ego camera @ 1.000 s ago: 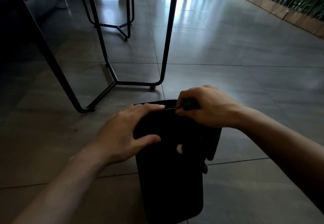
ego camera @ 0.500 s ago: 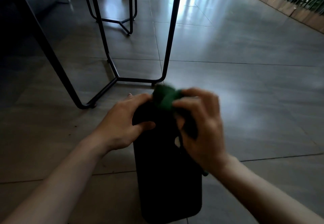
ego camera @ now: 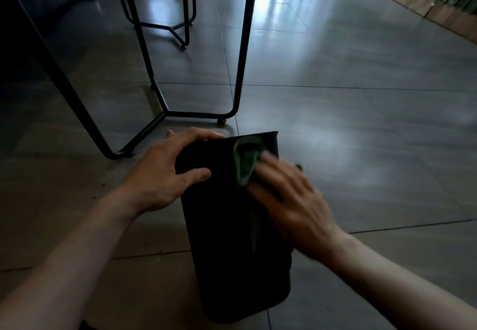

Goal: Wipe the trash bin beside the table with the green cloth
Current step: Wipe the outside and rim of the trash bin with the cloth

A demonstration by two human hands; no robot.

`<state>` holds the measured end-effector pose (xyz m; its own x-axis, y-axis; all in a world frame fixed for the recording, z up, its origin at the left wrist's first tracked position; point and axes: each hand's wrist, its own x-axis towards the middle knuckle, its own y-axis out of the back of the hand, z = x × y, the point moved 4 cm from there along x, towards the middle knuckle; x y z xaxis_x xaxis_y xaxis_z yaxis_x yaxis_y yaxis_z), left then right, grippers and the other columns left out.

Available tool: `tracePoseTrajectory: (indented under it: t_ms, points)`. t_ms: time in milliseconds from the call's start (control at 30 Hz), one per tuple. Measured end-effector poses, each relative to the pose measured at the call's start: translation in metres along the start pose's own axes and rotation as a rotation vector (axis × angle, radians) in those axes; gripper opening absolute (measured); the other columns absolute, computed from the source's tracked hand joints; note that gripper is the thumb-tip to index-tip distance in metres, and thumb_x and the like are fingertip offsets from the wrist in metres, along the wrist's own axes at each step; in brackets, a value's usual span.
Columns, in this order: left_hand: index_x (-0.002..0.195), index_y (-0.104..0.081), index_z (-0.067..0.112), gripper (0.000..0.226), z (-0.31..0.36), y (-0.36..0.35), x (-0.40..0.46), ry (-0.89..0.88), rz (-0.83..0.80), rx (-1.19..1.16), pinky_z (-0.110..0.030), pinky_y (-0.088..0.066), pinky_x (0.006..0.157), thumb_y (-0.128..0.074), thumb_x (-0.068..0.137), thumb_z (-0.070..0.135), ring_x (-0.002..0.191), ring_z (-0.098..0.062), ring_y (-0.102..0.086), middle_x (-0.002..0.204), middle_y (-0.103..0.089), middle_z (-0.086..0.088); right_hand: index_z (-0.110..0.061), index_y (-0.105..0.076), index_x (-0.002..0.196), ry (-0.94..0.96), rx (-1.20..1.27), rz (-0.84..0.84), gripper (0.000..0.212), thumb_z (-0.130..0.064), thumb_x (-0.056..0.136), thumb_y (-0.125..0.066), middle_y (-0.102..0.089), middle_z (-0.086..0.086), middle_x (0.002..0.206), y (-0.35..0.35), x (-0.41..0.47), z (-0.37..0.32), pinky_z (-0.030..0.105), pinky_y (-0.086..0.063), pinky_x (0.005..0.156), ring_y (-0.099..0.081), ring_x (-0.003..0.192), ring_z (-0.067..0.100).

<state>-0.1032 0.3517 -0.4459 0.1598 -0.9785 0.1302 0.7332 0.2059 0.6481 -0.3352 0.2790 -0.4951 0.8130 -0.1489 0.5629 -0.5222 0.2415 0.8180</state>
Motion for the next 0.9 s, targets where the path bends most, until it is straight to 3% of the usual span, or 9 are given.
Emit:
tracePoseTrajectory:
  t_ms: [100, 200, 333, 467, 567, 633, 767, 833, 900]
  points:
    - [0.123, -0.056, 0.055, 0.059, 0.001, 0.002, -0.001, 0.005, -0.005, -0.001, -0.010, -0.036, 0.092, -0.078, 0.083, 0.017, 0.111, 0.009, -0.052, 0.111, -0.059, 0.034, -0.010, -0.051, 0.150, -0.178, 0.041, 0.106, 0.046, -0.011, 0.105, -0.059, -0.039, 0.013, 0.157, 0.000, 0.025, 0.007, 0.049, -0.037, 0.120, -0.034, 0.152, 0.035]
    - [0.125, -0.058, 0.050, 0.056, 0.003, 0.003, -0.002, -0.005, 0.012, -0.020, -0.014, -0.028, 0.107, -0.078, 0.084, 0.018, 0.116, 0.011, -0.052, 0.114, -0.064, 0.028, -0.012, -0.050, 0.146, 0.085, 0.025, -0.007, 0.037, -0.015, 0.109, -0.045, -0.041, 0.012, 0.149, -0.016, -0.014, -0.042, 0.043, -0.039, 0.116, -0.041, 0.143, 0.034]
    - [0.125, -0.059, 0.049, 0.057, 0.007, -0.002, -0.002, -0.002, -0.023, -0.017, -0.003, -0.031, 0.099, -0.077, 0.084, 0.014, 0.116, 0.003, -0.054, 0.116, -0.066, 0.021, -0.020, -0.053, 0.145, 0.435, -0.093, -0.180, 0.038, -0.013, 0.111, -0.039, -0.044, 0.005, 0.149, -0.016, -0.065, -0.075, 0.040, -0.030, 0.123, -0.046, 0.140, 0.025]
    - [0.124, -0.062, 0.044, 0.055, 0.014, -0.001, 0.001, -0.023, -0.019, -0.015, 0.002, -0.036, 0.088, -0.078, 0.084, 0.010, 0.112, 0.005, -0.056, 0.114, -0.067, 0.019, -0.022, -0.055, 0.144, 0.148, -0.040, 0.015, 0.035, -0.018, 0.110, -0.048, -0.046, 0.008, 0.147, 0.003, -0.001, -0.024, 0.042, -0.038, 0.105, -0.046, 0.134, 0.033]
    - [0.120, -0.062, 0.040, 0.054, 0.018, 0.001, 0.000, -0.019, -0.015, -0.032, -0.017, -0.032, 0.113, -0.080, 0.081, 0.007, 0.112, 0.017, -0.054, 0.113, -0.065, 0.029, -0.025, -0.056, 0.146, -0.162, -0.002, 0.123, 0.041, -0.022, 0.106, -0.058, -0.045, 0.007, 0.147, 0.003, 0.022, -0.003, 0.044, -0.040, 0.104, -0.041, 0.135, 0.034]
    - [0.121, -0.062, 0.042, 0.054, 0.018, 0.001, 0.000, -0.003, -0.024, -0.025, -0.028, -0.032, 0.117, -0.080, 0.082, 0.010, 0.113, 0.013, -0.054, 0.111, -0.067, 0.025, -0.024, -0.055, 0.146, -0.082, 0.002, 0.071, 0.041, -0.023, 0.105, -0.059, -0.043, 0.009, 0.144, -0.006, -0.002, -0.029, 0.046, -0.044, 0.099, -0.042, 0.129, 0.035]
    - [0.123, -0.062, 0.047, 0.057, 0.017, 0.000, -0.001, -0.006, -0.024, -0.008, -0.002, -0.032, 0.100, -0.079, 0.082, 0.011, 0.116, 0.005, -0.056, 0.115, -0.069, 0.018, -0.026, -0.059, 0.138, 0.363, 0.018, -0.218, 0.033, -0.017, 0.109, -0.048, -0.050, 0.005, 0.139, -0.007, -0.066, -0.085, 0.036, -0.056, 0.090, -0.054, 0.121, 0.029]
    - [0.123, -0.062, 0.046, 0.057, 0.017, -0.001, -0.002, -0.009, -0.021, -0.008, -0.005, -0.029, 0.105, -0.079, 0.082, 0.011, 0.116, 0.006, -0.056, 0.114, -0.069, 0.019, -0.023, -0.067, 0.128, 0.306, 0.099, -0.225, 0.027, -0.015, 0.108, -0.051, -0.059, 0.007, 0.133, 0.006, -0.056, -0.077, 0.036, -0.057, 0.085, -0.063, 0.114, 0.030]
    - [0.123, -0.062, 0.045, 0.056, 0.017, 0.001, -0.003, 0.008, -0.014, -0.023, -0.021, -0.031, 0.112, -0.079, 0.082, 0.011, 0.113, 0.011, -0.055, 0.113, -0.067, 0.024, -0.018, -0.070, 0.124, 0.103, 0.257, -0.237, 0.024, -0.012, 0.104, -0.057, -0.066, 0.010, 0.124, 0.023, -0.027, -0.061, 0.039, -0.057, 0.081, -0.065, 0.104, 0.032]
